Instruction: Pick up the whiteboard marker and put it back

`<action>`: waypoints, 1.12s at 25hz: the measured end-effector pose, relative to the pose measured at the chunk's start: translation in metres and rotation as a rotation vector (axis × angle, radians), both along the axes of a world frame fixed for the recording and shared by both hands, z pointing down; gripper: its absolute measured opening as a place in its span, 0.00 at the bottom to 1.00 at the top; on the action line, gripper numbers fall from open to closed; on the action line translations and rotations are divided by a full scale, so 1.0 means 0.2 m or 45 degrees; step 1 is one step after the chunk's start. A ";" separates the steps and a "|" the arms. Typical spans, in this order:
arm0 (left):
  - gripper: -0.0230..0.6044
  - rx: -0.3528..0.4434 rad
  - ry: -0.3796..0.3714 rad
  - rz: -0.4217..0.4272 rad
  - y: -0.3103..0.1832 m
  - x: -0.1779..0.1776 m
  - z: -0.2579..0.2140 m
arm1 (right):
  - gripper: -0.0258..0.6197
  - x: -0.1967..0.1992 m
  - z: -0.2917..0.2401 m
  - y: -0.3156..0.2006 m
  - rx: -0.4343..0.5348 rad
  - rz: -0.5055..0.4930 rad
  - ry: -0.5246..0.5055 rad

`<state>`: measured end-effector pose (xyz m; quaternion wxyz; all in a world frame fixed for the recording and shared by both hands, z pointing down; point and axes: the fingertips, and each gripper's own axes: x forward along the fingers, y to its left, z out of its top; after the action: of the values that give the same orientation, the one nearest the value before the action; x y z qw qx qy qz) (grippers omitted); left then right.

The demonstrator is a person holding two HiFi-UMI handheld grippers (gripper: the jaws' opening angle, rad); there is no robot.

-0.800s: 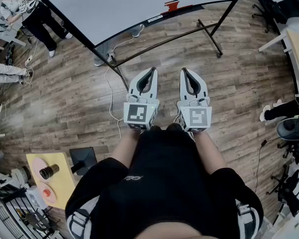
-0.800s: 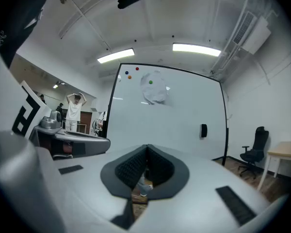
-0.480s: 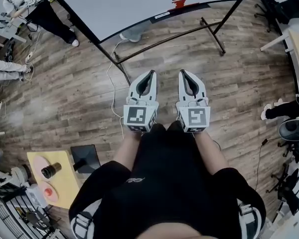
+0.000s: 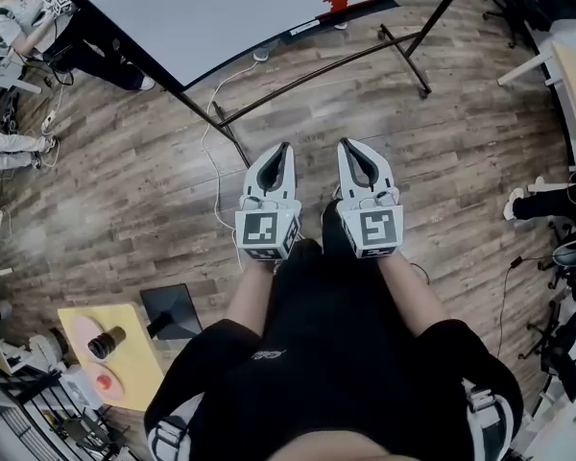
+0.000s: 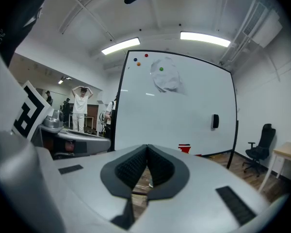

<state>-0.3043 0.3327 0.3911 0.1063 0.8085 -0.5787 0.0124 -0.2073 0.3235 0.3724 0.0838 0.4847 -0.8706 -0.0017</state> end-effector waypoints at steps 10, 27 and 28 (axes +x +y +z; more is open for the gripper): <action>0.05 -0.045 -0.113 -0.044 -0.57 0.10 0.02 | 0.04 0.11 -0.01 -0.60 0.039 -0.107 -0.052; 0.05 -0.237 -0.495 0.079 -1.29 0.54 0.18 | 0.04 0.58 0.21 -1.27 -0.130 -0.099 -0.133; 0.05 -0.248 -0.511 0.092 -1.33 0.55 0.20 | 0.04 0.59 0.23 -1.30 -0.149 -0.088 -0.124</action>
<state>-0.1945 0.0665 0.4302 0.0659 0.7958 -0.5551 0.2326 -0.0888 0.0642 0.4179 0.0694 0.4481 -0.8886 0.0697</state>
